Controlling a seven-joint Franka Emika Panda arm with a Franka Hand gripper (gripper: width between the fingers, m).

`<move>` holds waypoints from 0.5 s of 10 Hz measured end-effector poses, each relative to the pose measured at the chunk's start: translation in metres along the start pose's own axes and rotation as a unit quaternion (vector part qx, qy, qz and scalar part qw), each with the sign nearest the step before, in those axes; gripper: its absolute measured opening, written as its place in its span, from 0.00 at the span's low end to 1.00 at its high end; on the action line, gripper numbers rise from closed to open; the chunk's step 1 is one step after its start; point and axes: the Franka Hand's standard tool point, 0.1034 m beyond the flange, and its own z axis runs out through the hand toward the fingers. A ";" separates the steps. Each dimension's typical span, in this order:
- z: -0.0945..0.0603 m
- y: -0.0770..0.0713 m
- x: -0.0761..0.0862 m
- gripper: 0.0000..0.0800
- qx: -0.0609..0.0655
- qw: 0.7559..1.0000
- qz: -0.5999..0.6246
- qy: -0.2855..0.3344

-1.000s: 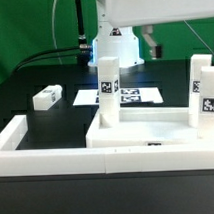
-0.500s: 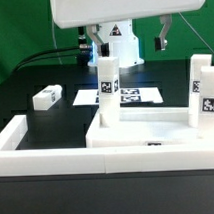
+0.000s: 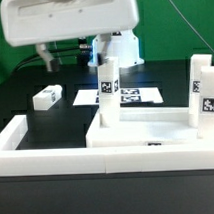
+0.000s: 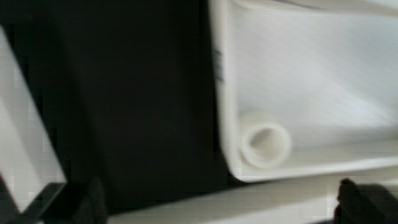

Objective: Assemble desk

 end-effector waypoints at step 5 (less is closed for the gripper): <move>0.000 -0.001 0.000 0.81 0.000 1.000 0.002 0.000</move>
Offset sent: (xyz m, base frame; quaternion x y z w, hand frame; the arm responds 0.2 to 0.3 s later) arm 0.0000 0.0000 0.0000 0.0000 0.0000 0.0000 1.0000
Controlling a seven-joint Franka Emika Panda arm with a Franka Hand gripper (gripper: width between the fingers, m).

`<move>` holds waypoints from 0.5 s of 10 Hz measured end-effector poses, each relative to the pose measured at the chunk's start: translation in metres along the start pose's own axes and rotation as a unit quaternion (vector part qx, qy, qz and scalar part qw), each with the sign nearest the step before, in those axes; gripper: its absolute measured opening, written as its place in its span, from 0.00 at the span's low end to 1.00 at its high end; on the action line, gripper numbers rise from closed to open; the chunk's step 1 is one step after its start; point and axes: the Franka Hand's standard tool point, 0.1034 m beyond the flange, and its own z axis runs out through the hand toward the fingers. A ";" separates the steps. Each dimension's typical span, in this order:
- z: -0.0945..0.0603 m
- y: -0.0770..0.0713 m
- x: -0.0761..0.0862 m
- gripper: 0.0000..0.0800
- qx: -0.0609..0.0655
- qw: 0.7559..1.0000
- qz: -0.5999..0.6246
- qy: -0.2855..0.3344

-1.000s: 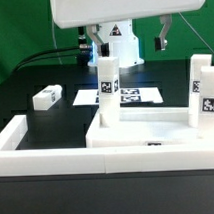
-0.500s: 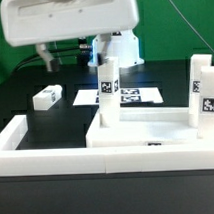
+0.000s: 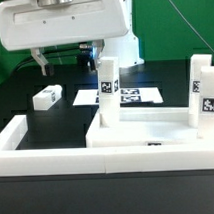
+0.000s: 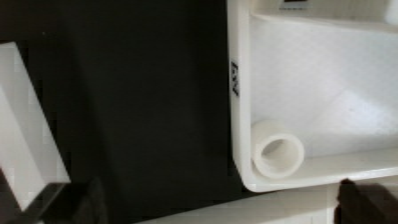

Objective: Assemble desk

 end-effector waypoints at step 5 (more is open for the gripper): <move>0.022 0.088 -0.052 0.81 -0.009 0.996 0.085 -0.020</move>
Offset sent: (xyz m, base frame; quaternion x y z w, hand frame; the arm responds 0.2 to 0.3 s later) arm -0.0369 -0.0342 -0.0390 0.0216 0.0590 0.0176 0.9979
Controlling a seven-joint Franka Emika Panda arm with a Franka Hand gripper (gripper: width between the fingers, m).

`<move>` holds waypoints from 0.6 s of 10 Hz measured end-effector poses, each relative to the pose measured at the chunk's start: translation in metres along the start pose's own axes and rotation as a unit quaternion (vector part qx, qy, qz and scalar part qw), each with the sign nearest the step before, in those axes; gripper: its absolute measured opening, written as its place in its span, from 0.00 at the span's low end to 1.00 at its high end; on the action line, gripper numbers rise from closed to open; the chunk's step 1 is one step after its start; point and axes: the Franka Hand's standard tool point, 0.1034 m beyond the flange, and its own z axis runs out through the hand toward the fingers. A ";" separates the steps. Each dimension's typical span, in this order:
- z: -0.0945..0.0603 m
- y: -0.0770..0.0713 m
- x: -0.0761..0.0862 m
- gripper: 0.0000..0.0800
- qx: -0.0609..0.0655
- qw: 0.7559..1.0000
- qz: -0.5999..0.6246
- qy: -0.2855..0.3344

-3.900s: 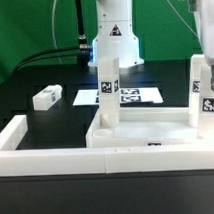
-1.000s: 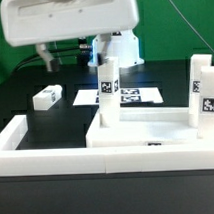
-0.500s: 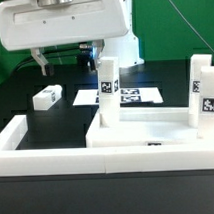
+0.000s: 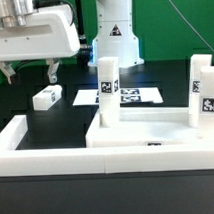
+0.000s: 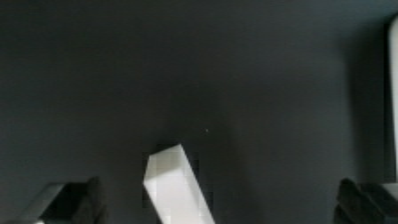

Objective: Assemble desk

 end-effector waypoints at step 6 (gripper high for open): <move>0.033 0.059 -0.052 0.81 -0.004 0.999 0.053 -0.007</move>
Offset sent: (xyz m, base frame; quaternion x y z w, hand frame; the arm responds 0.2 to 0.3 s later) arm -0.0759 -0.0346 -0.0394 0.0413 0.0194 0.1114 0.9927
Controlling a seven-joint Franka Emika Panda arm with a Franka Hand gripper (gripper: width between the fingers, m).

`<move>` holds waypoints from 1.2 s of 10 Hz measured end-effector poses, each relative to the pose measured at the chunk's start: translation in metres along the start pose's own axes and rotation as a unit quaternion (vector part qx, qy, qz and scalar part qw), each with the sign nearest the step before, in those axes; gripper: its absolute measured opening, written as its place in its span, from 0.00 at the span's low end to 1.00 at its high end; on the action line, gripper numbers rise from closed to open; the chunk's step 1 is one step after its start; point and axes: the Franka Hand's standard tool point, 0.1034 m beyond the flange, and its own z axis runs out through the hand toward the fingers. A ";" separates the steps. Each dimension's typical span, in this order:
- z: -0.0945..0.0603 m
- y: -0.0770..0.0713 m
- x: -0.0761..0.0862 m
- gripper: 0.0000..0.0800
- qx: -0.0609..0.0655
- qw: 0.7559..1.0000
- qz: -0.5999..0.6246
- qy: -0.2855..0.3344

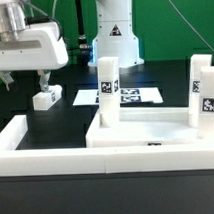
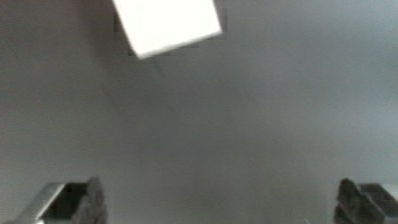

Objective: Assemble desk

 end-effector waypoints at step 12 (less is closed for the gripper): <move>0.009 -0.022 -0.006 0.81 -0.021 0.970 -0.079 -0.229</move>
Offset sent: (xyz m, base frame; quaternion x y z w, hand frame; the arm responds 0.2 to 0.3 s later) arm 0.0000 0.0000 0.0000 0.0000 0.0000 0.0000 1.0000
